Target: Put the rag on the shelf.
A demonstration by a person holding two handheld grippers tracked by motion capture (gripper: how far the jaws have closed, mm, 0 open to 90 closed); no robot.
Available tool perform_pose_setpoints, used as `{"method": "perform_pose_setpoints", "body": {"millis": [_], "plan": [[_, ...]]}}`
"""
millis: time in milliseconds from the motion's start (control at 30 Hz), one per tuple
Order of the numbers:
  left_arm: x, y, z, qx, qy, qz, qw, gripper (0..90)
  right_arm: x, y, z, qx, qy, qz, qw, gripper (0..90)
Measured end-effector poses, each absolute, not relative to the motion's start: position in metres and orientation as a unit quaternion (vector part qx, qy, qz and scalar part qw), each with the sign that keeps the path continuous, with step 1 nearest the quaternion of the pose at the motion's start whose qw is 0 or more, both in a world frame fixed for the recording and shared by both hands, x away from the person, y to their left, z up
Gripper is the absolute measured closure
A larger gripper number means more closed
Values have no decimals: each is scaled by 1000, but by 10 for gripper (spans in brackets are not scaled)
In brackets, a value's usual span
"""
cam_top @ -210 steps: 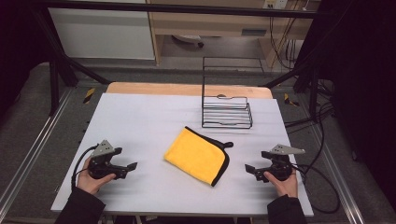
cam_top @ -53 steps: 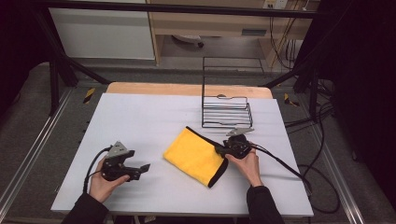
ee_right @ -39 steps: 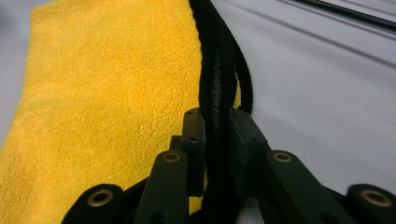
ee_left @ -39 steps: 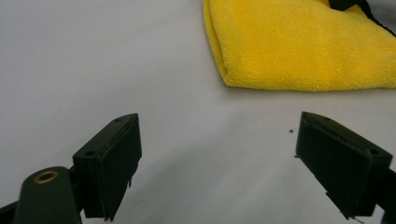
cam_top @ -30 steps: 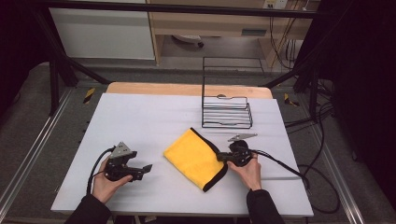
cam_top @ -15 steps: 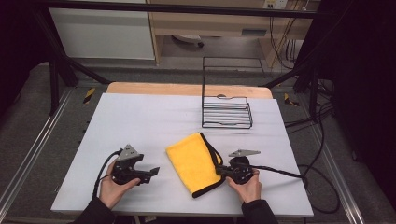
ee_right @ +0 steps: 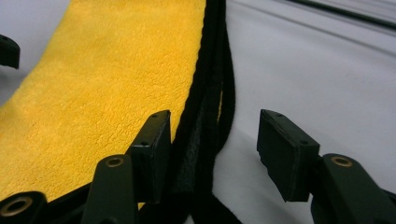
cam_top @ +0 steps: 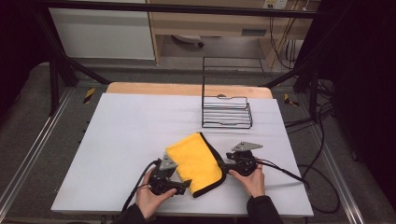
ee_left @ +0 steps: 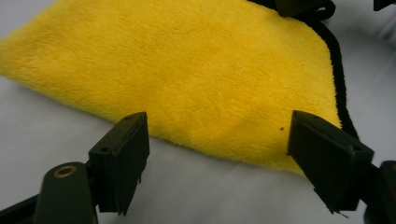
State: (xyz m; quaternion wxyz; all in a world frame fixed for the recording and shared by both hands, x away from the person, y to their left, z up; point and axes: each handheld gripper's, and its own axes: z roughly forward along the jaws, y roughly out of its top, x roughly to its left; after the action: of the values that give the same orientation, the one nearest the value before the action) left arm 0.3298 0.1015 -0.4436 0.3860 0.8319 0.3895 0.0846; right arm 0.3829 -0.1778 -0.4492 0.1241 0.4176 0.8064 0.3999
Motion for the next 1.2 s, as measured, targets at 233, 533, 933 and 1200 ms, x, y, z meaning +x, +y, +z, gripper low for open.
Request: {"method": "perform_pose_setpoints", "body": {"millis": [233, 533, 933, 1200], "plan": [[322, 92, -453, 826, 403, 96, 383, 297, 382, -173, -456, 421, 809, 400, 96, 564], [311, 87, -453, 831, 397, 122, 370, 455, 382, -171, -454, 443, 801, 401, 49, 765], [320, 91, -449, 846, 373, 81, 372, 861, 380, -168, -449, 453, 799, 393, 52, 813], [327, 113, -438, 858, 356, 61, 364, 870, 366, -162, -446, 478, 781, 400, 37, 810]]}}
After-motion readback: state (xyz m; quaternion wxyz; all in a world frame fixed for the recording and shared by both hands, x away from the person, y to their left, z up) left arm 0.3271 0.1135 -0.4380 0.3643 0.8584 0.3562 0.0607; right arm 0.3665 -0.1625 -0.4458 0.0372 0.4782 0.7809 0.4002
